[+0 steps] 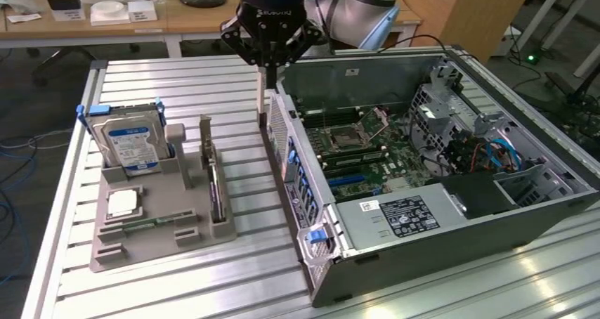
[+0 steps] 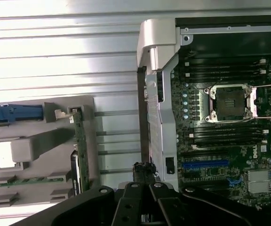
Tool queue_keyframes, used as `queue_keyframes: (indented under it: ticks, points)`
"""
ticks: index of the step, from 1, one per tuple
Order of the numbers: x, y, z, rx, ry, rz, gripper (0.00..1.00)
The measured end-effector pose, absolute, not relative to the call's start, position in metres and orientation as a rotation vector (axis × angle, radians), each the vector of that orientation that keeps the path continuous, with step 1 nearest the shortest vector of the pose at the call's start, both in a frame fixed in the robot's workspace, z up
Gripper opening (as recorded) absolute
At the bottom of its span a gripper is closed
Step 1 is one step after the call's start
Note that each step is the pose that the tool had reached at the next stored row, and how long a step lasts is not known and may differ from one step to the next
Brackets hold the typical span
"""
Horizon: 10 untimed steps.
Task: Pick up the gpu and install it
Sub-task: 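Reach for the gpu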
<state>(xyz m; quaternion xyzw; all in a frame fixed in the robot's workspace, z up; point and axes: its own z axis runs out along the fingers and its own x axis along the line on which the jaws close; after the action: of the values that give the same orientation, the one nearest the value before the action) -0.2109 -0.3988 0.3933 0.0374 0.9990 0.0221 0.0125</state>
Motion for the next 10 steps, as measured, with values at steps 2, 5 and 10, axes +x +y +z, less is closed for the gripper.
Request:
queue_keyframes:
  ticks: [2,5,10]
  points:
    - [-0.215,-0.399,0.393,0.117,3.114,0.069,0.11]
    - [-0.22,-0.399,0.393,0.117,3.114,0.069,0.11]
    - [-0.229,-0.399,0.393,0.116,3.114,0.069,0.11]
